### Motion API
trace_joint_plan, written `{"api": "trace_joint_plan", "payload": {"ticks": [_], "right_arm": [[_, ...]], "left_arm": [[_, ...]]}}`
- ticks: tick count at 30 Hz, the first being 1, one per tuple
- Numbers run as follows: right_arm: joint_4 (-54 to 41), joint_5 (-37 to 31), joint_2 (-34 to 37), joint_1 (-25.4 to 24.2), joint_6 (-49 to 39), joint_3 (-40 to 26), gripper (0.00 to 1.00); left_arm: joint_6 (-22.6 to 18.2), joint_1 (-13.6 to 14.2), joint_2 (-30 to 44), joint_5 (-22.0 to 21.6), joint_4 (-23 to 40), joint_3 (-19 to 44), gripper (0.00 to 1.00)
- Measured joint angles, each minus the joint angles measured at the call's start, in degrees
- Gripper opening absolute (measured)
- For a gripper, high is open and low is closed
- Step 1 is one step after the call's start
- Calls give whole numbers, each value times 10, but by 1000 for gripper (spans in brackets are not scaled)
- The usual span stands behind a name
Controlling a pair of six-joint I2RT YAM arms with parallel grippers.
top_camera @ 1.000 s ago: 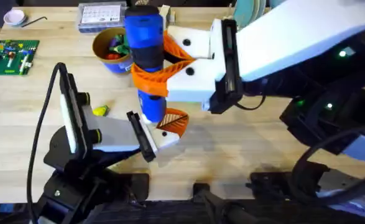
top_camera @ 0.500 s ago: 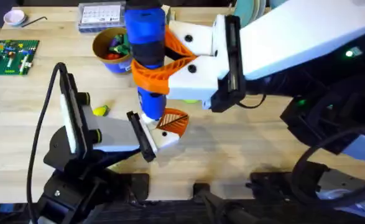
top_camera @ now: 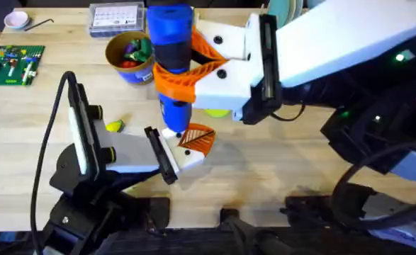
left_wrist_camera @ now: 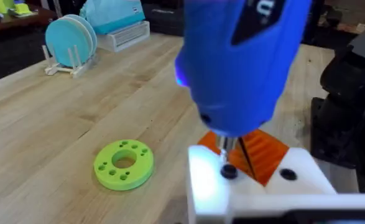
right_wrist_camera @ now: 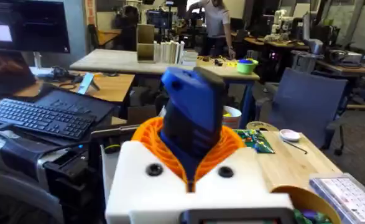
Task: Pick up the gripper from the table and insert it into the empty holder that is missing its gripper. Then pick up a screw, insert it into the mounting hole, and use the screwdriver to tighten it. Finally, clean up the table by picking up the vegetable and placing it into the bucket.
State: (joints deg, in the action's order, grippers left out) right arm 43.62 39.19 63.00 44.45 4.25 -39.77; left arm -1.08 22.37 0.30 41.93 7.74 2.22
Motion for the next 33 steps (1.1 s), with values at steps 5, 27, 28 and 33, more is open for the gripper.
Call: {"api": "trace_joint_plan", "payload": {"ticks": [5,27,28,33], "right_arm": [[1,4,0,1,0,0,23],[-3,8,0,2,1,0,23],[-4,8,0,2,2,0,23],[-12,8,7,2,7,0,23]], "left_arm": [[0,0,0,0,0,0,3],[0,0,0,0,0,0,3],[0,0,0,0,0,0,3],[0,0,0,0,0,0,3]]}}
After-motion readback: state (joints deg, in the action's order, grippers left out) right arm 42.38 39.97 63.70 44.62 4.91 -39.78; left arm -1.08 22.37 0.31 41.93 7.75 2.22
